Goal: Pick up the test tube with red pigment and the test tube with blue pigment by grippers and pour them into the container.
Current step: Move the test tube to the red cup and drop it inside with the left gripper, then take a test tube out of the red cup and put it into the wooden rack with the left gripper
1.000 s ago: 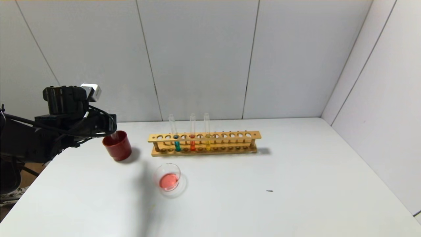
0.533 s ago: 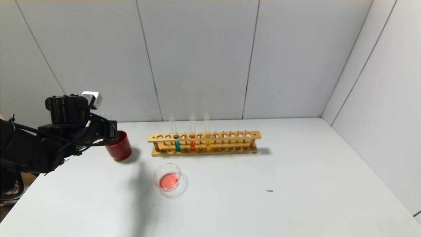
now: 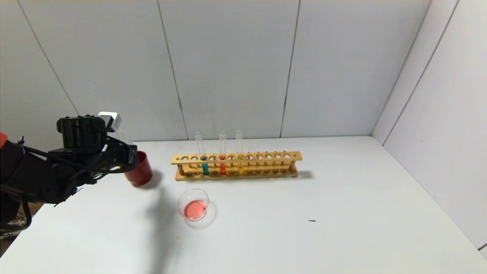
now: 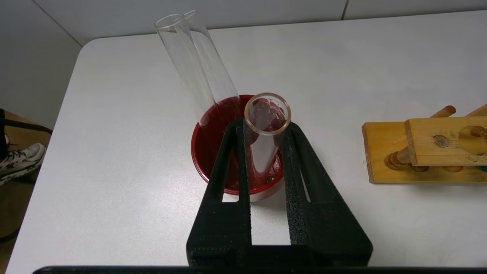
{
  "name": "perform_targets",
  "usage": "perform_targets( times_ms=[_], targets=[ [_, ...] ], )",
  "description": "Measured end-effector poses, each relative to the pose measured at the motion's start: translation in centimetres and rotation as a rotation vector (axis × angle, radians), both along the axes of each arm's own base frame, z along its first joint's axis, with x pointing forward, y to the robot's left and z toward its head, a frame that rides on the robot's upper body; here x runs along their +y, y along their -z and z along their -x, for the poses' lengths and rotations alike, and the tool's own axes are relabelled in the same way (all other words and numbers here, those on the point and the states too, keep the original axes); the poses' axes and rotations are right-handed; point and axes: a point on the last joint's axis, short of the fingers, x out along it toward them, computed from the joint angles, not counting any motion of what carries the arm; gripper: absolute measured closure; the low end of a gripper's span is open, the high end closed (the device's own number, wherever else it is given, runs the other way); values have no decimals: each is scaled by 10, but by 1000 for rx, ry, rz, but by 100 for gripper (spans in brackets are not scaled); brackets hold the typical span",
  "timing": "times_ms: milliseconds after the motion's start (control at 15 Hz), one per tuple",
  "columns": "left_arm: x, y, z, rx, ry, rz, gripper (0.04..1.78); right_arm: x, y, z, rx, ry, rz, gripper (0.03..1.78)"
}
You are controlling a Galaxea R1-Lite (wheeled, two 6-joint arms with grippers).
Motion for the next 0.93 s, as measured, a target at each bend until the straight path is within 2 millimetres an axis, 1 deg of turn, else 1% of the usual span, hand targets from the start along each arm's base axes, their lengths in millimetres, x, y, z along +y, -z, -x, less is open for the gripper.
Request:
perform_targets(
  times_ms=[133, 200, 333, 467, 667, 800, 933],
  targets=[
    [0, 1, 0, 3, 1, 2, 149, 0, 0, 0, 0, 0, 0, 10],
    [0, 2, 1, 6, 7, 4, 145, 0, 0, 0, 0, 0, 0, 10],
    [0, 1, 2, 4, 17, 8, 130, 0, 0, 0, 0, 0, 0, 10],
    [0, -4, 3, -10, 16, 7, 102, 0, 0, 0, 0, 0, 0, 10],
    [1, -11, 6, -31, 13, 6, 50, 0, 0, 0, 0, 0, 0, 10],
    [3, -17, 8, -48, 9, 5, 26, 0, 0, 0, 0, 0, 0, 10],
    [4, -26, 11, -76, 5, 1, 12, 0, 0, 0, 0, 0, 0, 10]
  ],
)
